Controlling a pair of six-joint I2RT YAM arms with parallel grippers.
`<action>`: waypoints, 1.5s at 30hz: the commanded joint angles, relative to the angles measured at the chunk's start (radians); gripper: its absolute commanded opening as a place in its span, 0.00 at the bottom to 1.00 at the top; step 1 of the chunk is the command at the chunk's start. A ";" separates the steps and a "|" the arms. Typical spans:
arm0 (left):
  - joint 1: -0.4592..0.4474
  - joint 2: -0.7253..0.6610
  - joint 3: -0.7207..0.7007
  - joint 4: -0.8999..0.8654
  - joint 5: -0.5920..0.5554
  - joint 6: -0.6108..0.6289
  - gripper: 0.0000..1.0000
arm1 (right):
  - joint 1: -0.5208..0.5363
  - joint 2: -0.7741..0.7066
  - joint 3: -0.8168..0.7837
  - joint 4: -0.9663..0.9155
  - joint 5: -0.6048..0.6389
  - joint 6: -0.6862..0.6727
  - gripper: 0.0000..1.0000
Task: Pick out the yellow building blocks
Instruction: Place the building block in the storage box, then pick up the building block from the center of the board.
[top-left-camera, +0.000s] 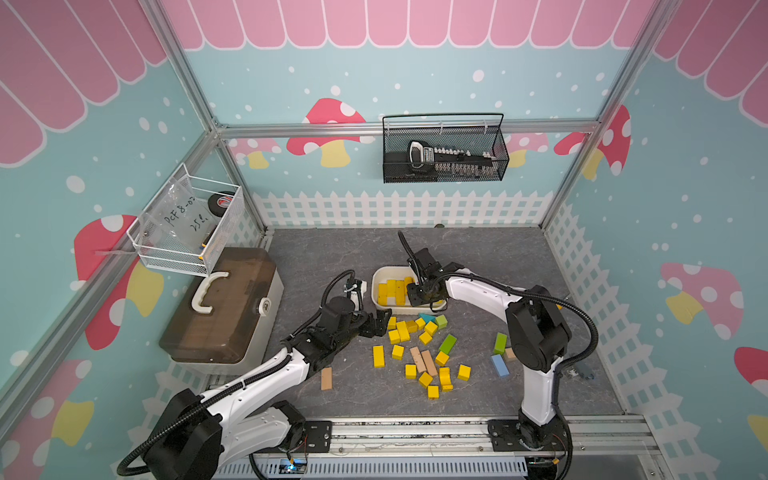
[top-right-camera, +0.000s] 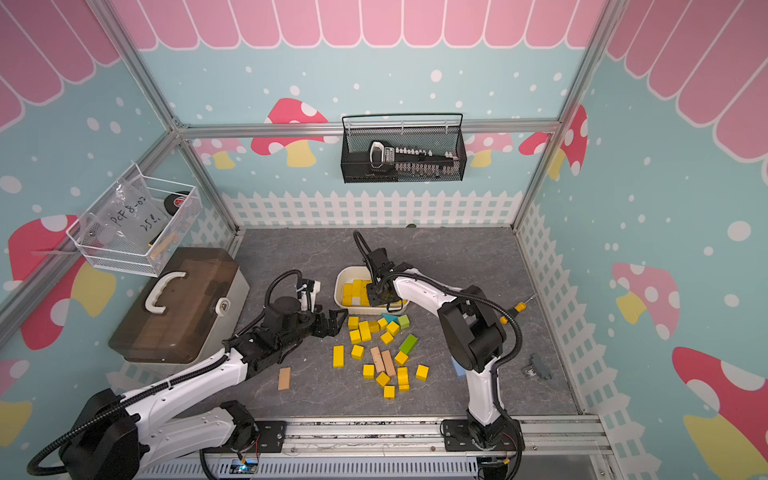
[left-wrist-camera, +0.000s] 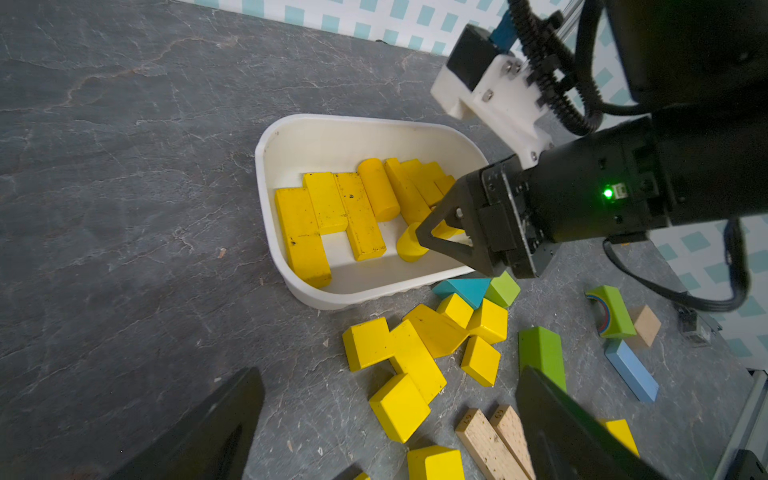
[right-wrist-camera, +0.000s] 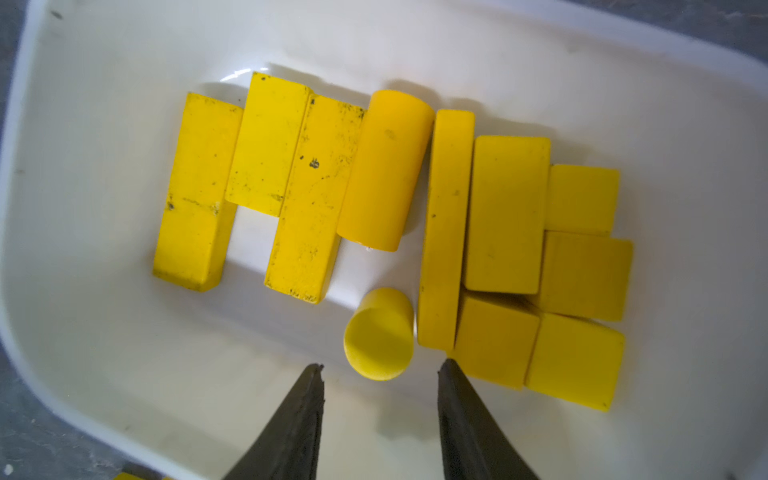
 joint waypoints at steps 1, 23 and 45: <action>0.006 0.005 0.026 -0.006 0.009 -0.013 0.99 | -0.004 -0.096 -0.031 -0.004 0.013 -0.006 0.47; 0.018 0.006 0.039 -0.039 0.022 -0.022 0.99 | -0.005 -0.821 -0.673 -0.042 0.063 0.121 0.47; 0.062 0.060 0.055 -0.038 0.093 -0.042 0.99 | -0.005 -0.932 -0.914 0.000 0.000 0.259 0.48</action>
